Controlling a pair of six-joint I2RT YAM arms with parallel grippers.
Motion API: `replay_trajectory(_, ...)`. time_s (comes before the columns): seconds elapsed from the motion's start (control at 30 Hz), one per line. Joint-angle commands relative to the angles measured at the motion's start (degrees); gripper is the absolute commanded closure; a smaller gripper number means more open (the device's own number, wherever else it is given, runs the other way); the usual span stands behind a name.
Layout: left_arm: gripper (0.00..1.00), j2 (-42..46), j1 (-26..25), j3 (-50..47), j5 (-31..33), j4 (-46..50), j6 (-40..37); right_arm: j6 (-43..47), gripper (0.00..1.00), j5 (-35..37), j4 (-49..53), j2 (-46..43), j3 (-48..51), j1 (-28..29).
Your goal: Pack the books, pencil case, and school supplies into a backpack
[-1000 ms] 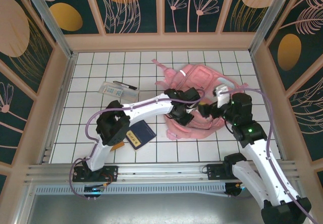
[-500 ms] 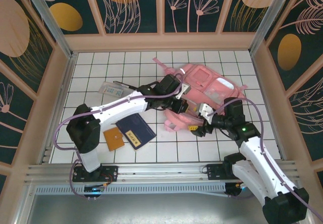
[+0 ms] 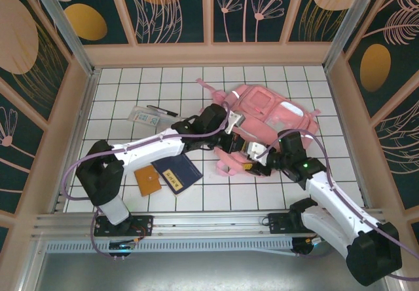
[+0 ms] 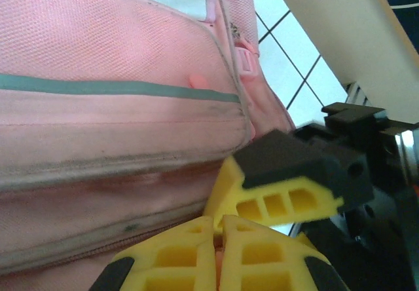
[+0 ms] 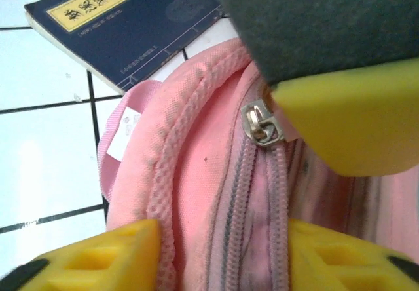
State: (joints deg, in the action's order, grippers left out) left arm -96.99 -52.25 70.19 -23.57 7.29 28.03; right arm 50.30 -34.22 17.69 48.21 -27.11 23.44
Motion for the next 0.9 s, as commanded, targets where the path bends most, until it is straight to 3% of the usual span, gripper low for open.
replay_trajectory(0.0, 1.00, 3.0, 0.9, -1.6, -4.5, -10.6, 0.2, 2.3, 0.73, 5.3, 5.2, 0.9, -0.5, 0.4)
replay_trajectory(0.07, 1.00, 3.1, 0.9, -2.9, -4.8, -11.3, -2.0, 3.7, 0.95, 7.9, 6.0, 1.2, -0.6, 0.4)
replay_trajectory(0.1, 1.00, 3.3, 1.0, -3.8, -4.8, -11.6, -3.5, 4.4, 1.00, 9.4, 6.3, 1.2, -0.7, 0.4)
replay_trajectory(0.43, 1.00, 9.2, 1.6, -15.0, -3.5, -14.2, -20.6, 4.9, 1.00, 19.5, 7.6, 0.9, 2.1, 0.3)
replay_trajectory(0.6, 1.00, 17.2, 1.6, -26.8, -6.6, -20.5, -41.6, 6.5, 1.00, 18.4, 10.3, -1.5, 3.6, -1.1)
replay_trajectory(0.67, 1.00, 18.3, 2.1, -27.4, -3.1, -20.6, -45.6, 6.4, 1.00, 17.3, 11.2, -2.4, 3.7, -1.7)
replay_trajectory(0.77, 1.00, 16.6, 2.4, -22.7, -3.2, -14.3, -48.2, 5.1, 1.00, 16.2, 12.4, -2.0, 3.1, -1.8)
replay_trajectory(0.87, 1.00, 13.7, 2.4, -17.1, -6.9, -10.3, -42.9, 3.2, 1.00, 15.7, 11.1, -1.5, 2.3, -1.7)
